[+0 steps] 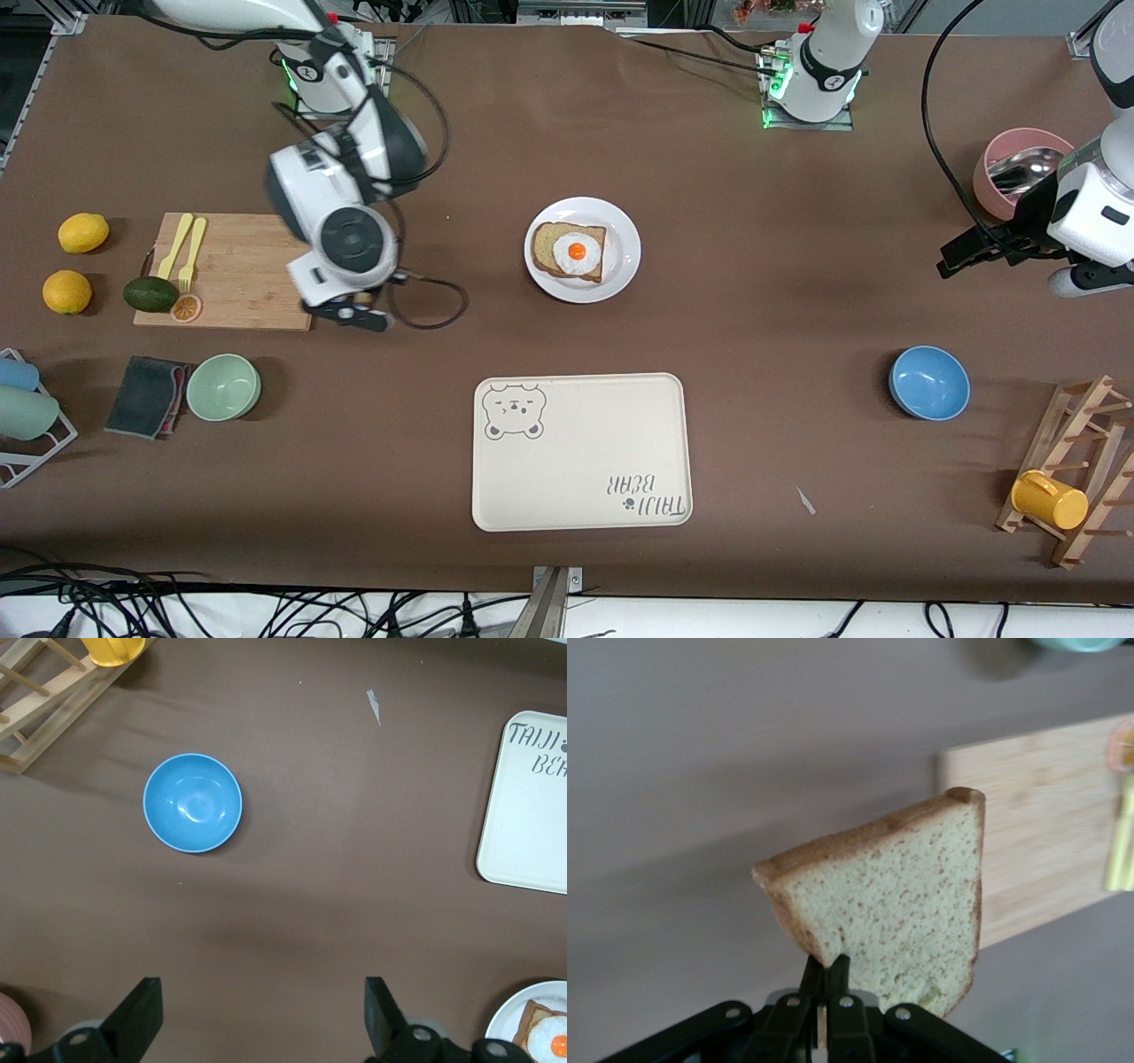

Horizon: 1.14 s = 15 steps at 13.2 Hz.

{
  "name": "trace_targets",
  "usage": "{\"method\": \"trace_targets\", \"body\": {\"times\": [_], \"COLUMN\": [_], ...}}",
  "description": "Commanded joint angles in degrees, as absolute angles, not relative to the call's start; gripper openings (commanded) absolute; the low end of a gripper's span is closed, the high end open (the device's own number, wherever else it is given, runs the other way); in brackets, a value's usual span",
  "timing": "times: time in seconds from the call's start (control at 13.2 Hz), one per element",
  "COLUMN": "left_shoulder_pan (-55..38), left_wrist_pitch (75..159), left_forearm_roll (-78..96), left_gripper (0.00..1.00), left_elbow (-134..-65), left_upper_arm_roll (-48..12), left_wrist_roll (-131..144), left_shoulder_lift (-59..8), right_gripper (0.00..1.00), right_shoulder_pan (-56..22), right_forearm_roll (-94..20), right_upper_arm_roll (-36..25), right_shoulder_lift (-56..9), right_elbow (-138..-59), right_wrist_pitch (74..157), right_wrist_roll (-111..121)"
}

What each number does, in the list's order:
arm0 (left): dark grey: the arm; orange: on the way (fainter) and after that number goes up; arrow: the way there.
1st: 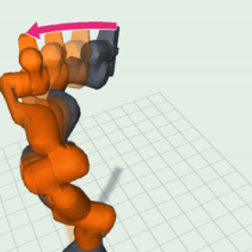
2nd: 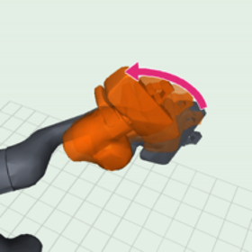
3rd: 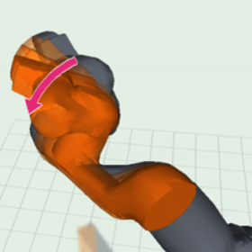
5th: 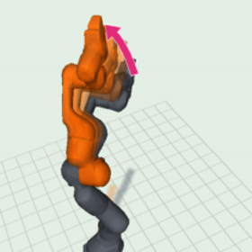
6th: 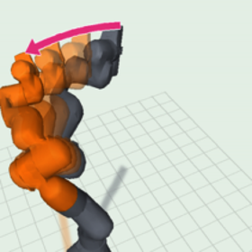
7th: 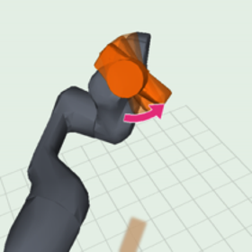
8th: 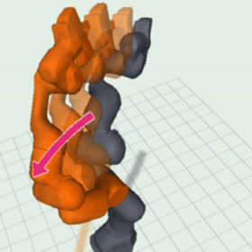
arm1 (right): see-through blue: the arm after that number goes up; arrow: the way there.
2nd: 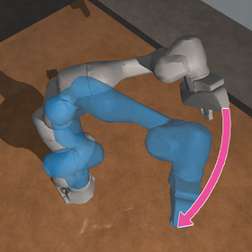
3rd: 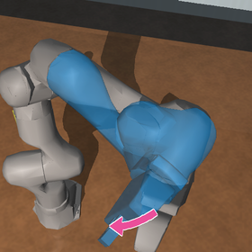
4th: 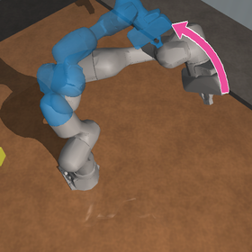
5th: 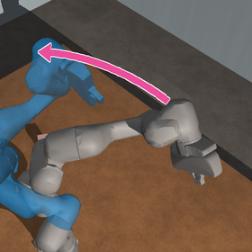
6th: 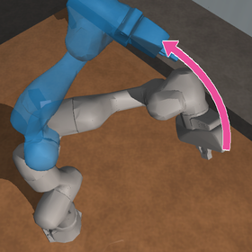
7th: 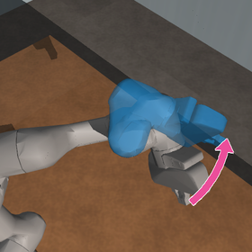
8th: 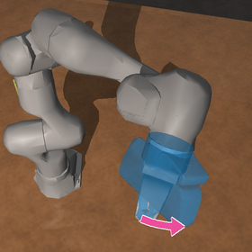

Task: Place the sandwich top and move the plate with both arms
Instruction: 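Lift the bread slice with the right gripper and carry it over the plate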

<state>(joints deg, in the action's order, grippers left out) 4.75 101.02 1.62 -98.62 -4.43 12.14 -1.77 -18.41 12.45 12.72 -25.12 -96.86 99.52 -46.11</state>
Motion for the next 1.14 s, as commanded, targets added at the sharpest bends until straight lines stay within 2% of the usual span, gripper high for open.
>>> {"method": "trace_targets", "body": {"times": [0.0,0.3,0.61,0.83,1.06], "left_shoulder_pan": [5.01,5.01,4.92,4.92,4.92], "left_wrist_pitch": [101.25,101.25,101.25,101.25,101.95], "left_forearm_roll": [0.26,0.18,0.09,0.00,-0.09], "left_gripper": [1.00,1.00,1.00,1.00,1.00], "left_elbow": [-98.44,-98.53,-98.61,-98.53,-98.70], "left_upper_arm_roll": [-4.75,-4.75,-4.75,-4.75,-4.75], "left_wrist_roll": [12.74,12.74,12.74,12.75,12.74], "left_shoulder_lift": [-1.49,-1.41,-1.58,-1.58,-1.76], "right_gripper": [0.00,0.00,0.00,0.00,0.00], "right_shoulder_pan": [-23.53,-33.03,-37.69,-42.08,-44.65], "right_forearm_roll": [7.41,3.60,3.60,2.82,3.34], "right_upper_arm_roll": [12.57,12.48,12.48,12.57,12.48], "right_shoulder_lift": [-29.09,-33.38,-40.94,-42.97,-43.33], "right_elbow": [-88.96,-84.30,-76.13,-72.17,-72.25], "right_wrist_pitch": [97.90,103.87,104.85,107.74,109.34], "right_wrist_roll": [-46.93,-50.69,-57.12,-64.04,-67.68]}}
